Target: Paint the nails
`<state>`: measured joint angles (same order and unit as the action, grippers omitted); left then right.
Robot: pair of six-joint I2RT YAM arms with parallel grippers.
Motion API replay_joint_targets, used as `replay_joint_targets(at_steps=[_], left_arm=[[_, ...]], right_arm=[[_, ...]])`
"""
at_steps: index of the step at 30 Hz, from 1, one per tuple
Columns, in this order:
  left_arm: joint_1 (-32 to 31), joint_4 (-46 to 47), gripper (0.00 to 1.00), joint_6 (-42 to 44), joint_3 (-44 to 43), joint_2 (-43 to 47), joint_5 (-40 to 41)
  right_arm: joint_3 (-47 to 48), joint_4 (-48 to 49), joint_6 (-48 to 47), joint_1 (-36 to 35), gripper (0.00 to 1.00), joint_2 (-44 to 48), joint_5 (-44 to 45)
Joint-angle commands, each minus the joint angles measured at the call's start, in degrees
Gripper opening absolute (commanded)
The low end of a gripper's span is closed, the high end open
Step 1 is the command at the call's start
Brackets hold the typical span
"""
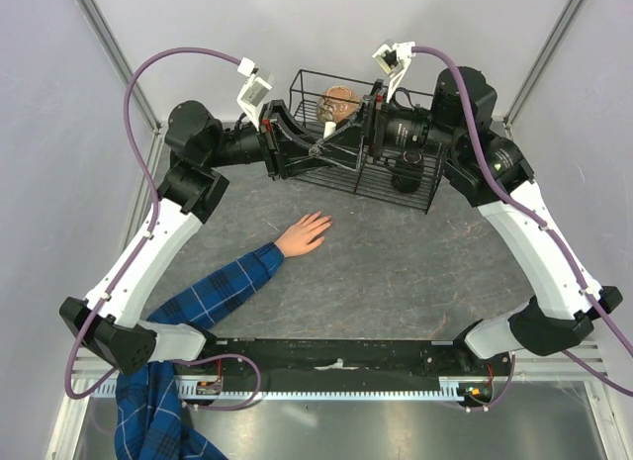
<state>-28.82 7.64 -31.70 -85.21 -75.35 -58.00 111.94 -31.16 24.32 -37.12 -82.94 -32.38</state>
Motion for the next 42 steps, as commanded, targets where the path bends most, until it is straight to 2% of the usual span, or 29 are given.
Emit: replay_joint_targets(at_steps=[1,2,7,9,13,15,16,20,21,22,23,24,25,26,27,28,29,30,31,32,34,35,39,41,42], left_arm=[[0.3,13.4,0.02,-11.4,1.0,0.1,-8.4],[0.3,14.1,0.02,-12.9,1.0,0.0,-9.0],[0.3,15.3,0.02,-14.0,2.0,0.0,-9.2],[0.4,15.3,0.02,-13.9,2.0,0.0,-9.0],[0.4,15.3,0.02,-13.9,1.6,-0.1,-8.5],[0.3,15.3,0.02,-13.8,1.5,-0.2,-8.3],[0.3,14.9,0.02,-13.7,1.5,-0.1,-7.9],[0.4,11.6,0.02,-10.9,0.0,-0.6,-4.9],[0.4,10.7,0.02,-10.2,-1.0,-0.8,-4.2],[0.4,9.6,0.02,-8.0,-1.6,-1.0,-3.7],[0.4,5.5,0.02,-6.2,-3.1,-1.0,-1.6],[0.2,2.5,0.02,-3.6,-4.0,-1.0,0.4],[-0.4,-0.8,0.02,4.1,-5.0,-0.5,3.0],[-1.3,-9.9,0.02,9.1,-7.3,-0.2,11.6],[-4.5,-13.6,0.02,14.0,-8.6,-0.1,18.1],[-6.7,-17.0,0.02,22.0,-10.0,-0.6,32.0],[-8.9,-19.0,0.02,25.2,-12.6,-1.4,38.9],[-13.2,-21.2,0.02,27.5,-13.7,-2.1,45.0],[-14.9,-21.2,0.02,31.6,-14.7,-2.8,48.8],[-17.0,-21.3,0.02,34.9,-16.2,-4.5,54.2],[-22.6,-20.7,0.02,40.5,-17.1,-6.1,59.7],[-23.6,-20.8,0.02,41.5,-18.1,-7.4,60.4],[-25.1,-19.9,0.02,40.7,-16.7,-6.7,55.4],[-25.0,-18.5,0.02,40.1,-14.1,-5.3,51.1],[-24.7,-18.0,0.02,39.6,-13.2,-3.8,49.4]], right_arm=[[-0.5,9.3,4.8,2.8,0.74,1.8,-13.0],[-0.6,9.8,5.3,2.9,0.68,1.6,-13.3],[-0.5,13.0,7.4,3.8,0.55,1.2,-15.3],[-0.4,13.5,7.9,3.8,0.51,1.1,-15.5],[-1.5,14.8,9.0,3.8,0.49,0.7,-17.2],[-1.7,15.2,9.2,3.8,0.44,0.7,-17.6],[-1.9,15.2,9.0,3.8,0.38,0.5,-17.8],[-3.2,15.1,8.8,3.9,0.31,0.6,-17.8],[-3.5,14.8,8.7,3.8,0.26,0.6,-17.1],[-3.3,14.0,8.4,3.8,0.07,0.7,-16.0],[-2.8,11.1,7.1,3.8,0.0,0.6,-12.5],[-1.9,8.3,5.4,3.6,0.0,0.3,-10.3],[1.8,4.7,3.0,2.9,0.0,-1.0,-7.3],[4.3,-3.7,-2.6,0.2,0.0,-1.7,-2.2],[6.8,-7.7,-4.9,-1.9,0.0,-2.6,10.1],[11.5,-11.3,-6.7,-4.3,0.0,-4.4,20.9],[13.7,-17.6,-8.5,-11.7,0.0,-5.5,31.6],[16.0,-20.9,-9.0,-15.2,0.0,-6.7,42.6],[21.3,-24.2,-7.9,-18.3,0.0,-9.8,61.7],[23.6,-26.4,-7.6,-23.2,0.0,-11.3,67.3],[28.5,-30.8,-8.0,-28.5,0.0,-14.6,82.2],[28.9,-31.0,-8.7,-32.5,0.0,-15.1,85.3],[25.6,-27.7,-8.2,-33.1,0.02,-12.6,86.3],[21.5,-22.8,-8.2,-31.6,0.14,-10.5,80.8],[18.3,-21.2,-8.3,-30.8,0.29,-8.1,77.6]])
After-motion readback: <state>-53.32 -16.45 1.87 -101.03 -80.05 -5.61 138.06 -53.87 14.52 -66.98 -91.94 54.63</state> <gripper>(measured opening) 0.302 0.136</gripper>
